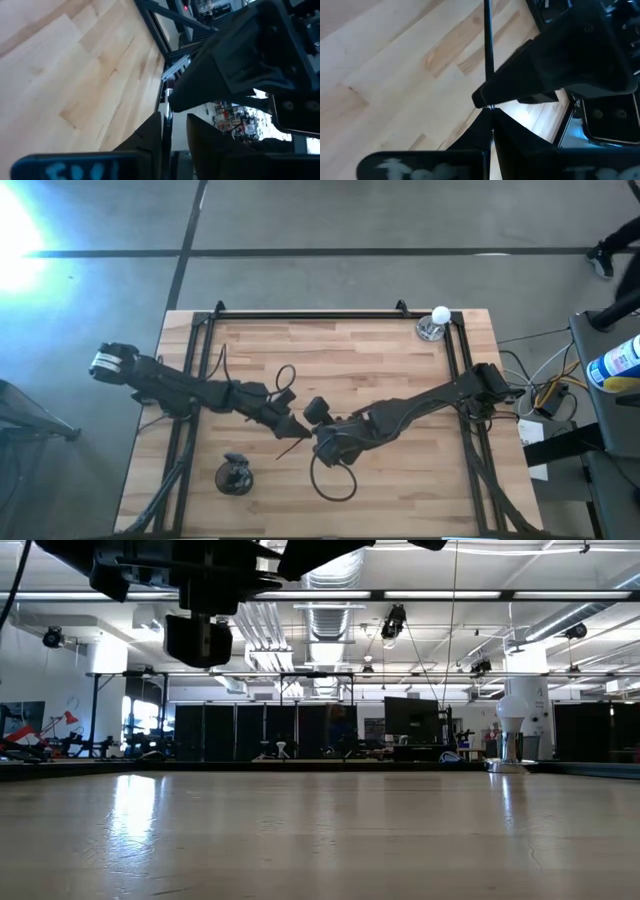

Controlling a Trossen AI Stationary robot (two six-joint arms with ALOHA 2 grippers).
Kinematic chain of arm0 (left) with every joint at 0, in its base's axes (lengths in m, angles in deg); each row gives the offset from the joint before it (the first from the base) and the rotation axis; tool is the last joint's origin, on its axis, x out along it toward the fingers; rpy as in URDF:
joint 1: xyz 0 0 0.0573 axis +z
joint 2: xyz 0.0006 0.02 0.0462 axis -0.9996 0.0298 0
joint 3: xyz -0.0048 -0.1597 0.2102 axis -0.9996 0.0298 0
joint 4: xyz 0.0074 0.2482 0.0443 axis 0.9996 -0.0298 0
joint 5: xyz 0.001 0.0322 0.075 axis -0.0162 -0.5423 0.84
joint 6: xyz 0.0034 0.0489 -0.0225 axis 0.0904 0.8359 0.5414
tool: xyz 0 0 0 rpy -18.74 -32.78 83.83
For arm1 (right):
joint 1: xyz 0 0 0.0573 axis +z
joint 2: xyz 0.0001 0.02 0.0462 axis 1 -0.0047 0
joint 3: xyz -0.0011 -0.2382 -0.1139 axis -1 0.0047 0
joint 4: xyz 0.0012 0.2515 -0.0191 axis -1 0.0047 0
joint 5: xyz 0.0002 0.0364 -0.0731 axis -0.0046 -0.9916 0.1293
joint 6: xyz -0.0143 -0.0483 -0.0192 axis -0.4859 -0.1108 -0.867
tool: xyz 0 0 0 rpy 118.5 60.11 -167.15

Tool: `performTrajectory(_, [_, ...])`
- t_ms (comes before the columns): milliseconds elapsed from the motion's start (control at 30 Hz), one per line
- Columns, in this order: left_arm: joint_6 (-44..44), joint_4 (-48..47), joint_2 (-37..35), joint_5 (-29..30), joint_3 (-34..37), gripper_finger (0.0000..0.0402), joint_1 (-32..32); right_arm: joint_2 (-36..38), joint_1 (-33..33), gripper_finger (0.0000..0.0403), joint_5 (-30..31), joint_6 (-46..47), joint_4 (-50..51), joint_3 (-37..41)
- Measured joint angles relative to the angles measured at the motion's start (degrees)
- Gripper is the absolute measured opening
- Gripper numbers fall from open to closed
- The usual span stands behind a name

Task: Pick & Place Makeup Brushes
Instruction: Put the eyeshadow brush into the holder

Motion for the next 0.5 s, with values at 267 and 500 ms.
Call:
performTrajectory(267, [4.4, -3.09, -2.41, -0.7, 0.3, 0.0012, 0.18, 0.01, 0.79, 0.001, 3.19, 2.32, -2.34, -0.22])
performTrajectory(500, [8.82, -12.46, -7.89, 0.89, 0.56, 0.0009, -0.29, 0.5, 0.76, 0.0042, 7.25, 15.75, -2.63, -2.76])
